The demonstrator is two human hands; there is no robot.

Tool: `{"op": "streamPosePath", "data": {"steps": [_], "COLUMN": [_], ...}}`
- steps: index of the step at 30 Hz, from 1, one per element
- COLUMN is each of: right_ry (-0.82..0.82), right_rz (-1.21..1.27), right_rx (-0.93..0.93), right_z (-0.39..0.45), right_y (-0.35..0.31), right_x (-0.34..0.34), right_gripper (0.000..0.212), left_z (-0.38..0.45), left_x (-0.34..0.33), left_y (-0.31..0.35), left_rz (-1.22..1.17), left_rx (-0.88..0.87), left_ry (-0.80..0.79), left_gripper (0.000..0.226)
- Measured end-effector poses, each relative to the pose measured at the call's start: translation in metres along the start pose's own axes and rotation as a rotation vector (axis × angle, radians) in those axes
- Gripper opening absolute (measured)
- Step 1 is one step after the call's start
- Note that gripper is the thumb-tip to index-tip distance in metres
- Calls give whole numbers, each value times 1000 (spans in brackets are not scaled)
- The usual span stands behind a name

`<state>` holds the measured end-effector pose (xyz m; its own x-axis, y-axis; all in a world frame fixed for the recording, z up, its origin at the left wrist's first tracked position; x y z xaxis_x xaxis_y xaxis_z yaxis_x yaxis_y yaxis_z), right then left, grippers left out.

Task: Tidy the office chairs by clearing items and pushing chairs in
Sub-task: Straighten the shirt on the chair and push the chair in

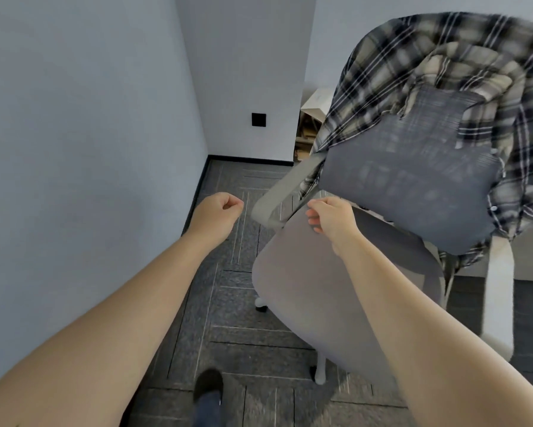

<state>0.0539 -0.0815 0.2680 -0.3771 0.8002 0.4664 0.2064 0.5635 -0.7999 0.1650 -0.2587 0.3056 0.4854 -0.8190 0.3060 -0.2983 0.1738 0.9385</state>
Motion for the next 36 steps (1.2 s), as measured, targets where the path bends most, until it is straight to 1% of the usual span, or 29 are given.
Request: {"op": "streamPosePath", "data": {"steps": [6, 8, 9, 10, 12, 13, 15, 17, 18, 23, 27, 28, 30, 33, 36], "right_ry": [67, 100, 117, 144, 203, 212, 197, 198, 206, 207, 163, 147, 112, 74, 33], "right_rz": [7, 1, -6, -10, -6, -2, 35, 99, 114, 133, 88, 81, 62, -5, -141], "right_rx": [-123, -170, -193, -206, -219, -244, -297, -341, -355, -383, -357, -349, -333, -306, -290], "right_z": [85, 115, 128, 142, 169, 180, 199, 212, 218, 219, 208, 204, 190, 164, 134], "right_y": [-4, -2, -1, 2, 8, 12, 20, 27, 31, 38, 45, 47, 50, 56, 63], "right_x": [-44, -59, -66, -72, -82, -87, -101, -110, -114, -115, -117, -118, -121, -122, -119], "right_gripper": [28, 22, 15, 14, 31, 35, 35, 26, 26, 40, 30, 30, 38, 43, 41], "left_z": [106, 142, 159, 176, 207, 220, 242, 256, 262, 269, 257, 252, 240, 219, 194], "left_x": [-11, -15, -16, -17, -23, -26, -34, -40, -42, -48, -48, -47, -44, -37, -28], "left_y": [-31, -42, -47, -53, -66, -73, -88, -100, -105, -111, -105, -103, -101, -98, -97], "left_rz": [31, 70, 89, 102, 114, 126, 151, 167, 171, 191, 168, 161, 152, 160, 162], "left_rx": [36, 40, 42, 46, 57, 65, 78, 94, 102, 109, 101, 98, 88, 66, 48], "left_ry": [-133, -183, -200, -215, -244, -263, -300, -326, -333, -356, -352, -350, -350, -348, -327], "left_gripper": [13, 20, 24, 25, 25, 25, 26, 27, 27, 27, 25, 24, 24, 24, 25]}}
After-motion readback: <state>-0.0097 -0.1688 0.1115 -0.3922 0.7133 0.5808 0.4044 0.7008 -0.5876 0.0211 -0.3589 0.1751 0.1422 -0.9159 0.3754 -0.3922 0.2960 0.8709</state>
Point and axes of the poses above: each hand's wrist, its own z-axis towards the middle knuckle, its own x-axis out of the back of the hand, y = z × x, the point moved 7 cm from there along z, towards the middle knuckle, and after that the axes turned 15 degrees about -z, right-handed, at the moved point
